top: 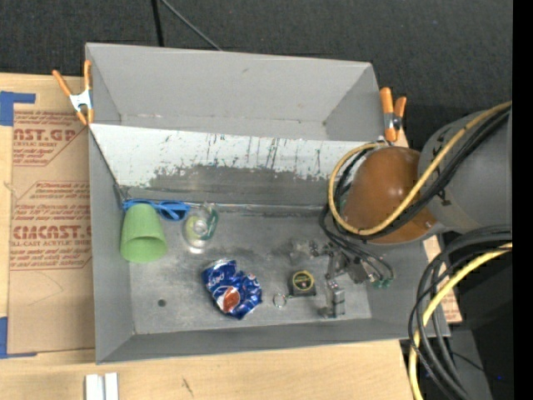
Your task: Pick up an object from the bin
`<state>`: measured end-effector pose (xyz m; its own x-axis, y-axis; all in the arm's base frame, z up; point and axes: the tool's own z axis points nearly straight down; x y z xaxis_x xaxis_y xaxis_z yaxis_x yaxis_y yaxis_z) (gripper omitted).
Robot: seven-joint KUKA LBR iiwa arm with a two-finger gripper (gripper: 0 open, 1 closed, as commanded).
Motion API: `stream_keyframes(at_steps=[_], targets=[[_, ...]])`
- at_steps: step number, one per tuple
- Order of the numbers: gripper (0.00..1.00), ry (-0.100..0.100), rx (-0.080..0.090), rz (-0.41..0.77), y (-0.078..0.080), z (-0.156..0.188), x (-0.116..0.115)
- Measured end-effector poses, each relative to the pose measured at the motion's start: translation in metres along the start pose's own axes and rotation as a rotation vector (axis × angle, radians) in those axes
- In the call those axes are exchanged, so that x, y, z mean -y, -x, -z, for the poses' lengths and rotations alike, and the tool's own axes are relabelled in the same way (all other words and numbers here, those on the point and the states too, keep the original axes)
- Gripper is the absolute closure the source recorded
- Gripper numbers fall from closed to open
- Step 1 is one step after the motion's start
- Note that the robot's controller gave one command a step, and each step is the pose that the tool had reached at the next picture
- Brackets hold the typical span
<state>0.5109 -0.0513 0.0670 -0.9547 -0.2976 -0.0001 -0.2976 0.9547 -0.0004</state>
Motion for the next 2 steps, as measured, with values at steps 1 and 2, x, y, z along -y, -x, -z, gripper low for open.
stream_keyframes(at_steps=[1,2], targets=[[0.0,0.001,0.005,-0.176,-0.0099,0.0033,-0.047],[1.0,0.001,0.0,-0.176,-0.0114,0.0025,-0.0466]])
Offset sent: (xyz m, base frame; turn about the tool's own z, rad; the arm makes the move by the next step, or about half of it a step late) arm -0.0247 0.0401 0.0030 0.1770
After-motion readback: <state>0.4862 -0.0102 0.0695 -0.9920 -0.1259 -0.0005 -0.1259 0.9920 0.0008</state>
